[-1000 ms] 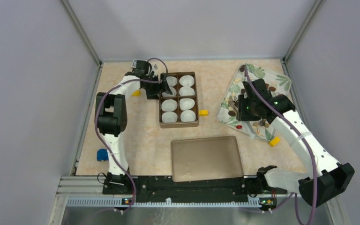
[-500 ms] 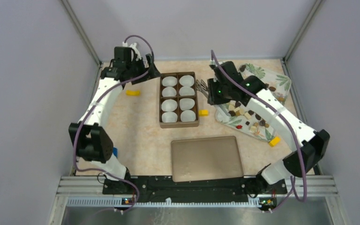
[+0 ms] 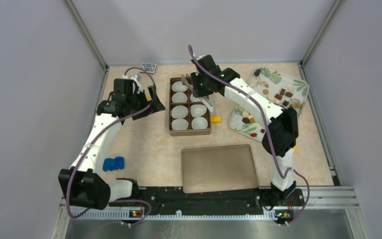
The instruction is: Pack the chocolate
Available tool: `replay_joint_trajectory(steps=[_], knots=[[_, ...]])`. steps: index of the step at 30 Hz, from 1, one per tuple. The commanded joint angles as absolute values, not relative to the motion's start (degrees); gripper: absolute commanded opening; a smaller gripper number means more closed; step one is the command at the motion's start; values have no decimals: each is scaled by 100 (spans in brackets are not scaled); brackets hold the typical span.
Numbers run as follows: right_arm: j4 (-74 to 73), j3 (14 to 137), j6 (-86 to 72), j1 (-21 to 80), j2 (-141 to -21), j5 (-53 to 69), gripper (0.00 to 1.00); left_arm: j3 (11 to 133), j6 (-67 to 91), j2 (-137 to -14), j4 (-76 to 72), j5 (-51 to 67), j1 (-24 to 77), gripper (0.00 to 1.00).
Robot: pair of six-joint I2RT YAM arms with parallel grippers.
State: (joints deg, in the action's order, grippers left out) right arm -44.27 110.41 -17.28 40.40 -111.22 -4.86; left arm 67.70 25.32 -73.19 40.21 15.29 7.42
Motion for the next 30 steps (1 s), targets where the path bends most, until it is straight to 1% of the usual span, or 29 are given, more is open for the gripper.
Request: replay_joint_trajectory(steps=[1,6,14,23,30], knots=[[-3988,11789,-1569,4096,-11695,-664,19,6700,2637,-6781,3914,1507,721,97],[-4137,12521,-1515,4096,-12455,-823,20,6581,2576,-6556,3980,1461,722,97],[-4201,13055,-1516,4096,-13115,-836,22,6529,2410,-6347,4117,1100,721,98],[-4132,13341,-1681,4053,-13438,-708,24,6406,2370,-6431,4044,1036,721,98],[-4184,13359,-1669,4049,-13432,-731,33,6346,2270,-6459,4058,1012,721,98]])
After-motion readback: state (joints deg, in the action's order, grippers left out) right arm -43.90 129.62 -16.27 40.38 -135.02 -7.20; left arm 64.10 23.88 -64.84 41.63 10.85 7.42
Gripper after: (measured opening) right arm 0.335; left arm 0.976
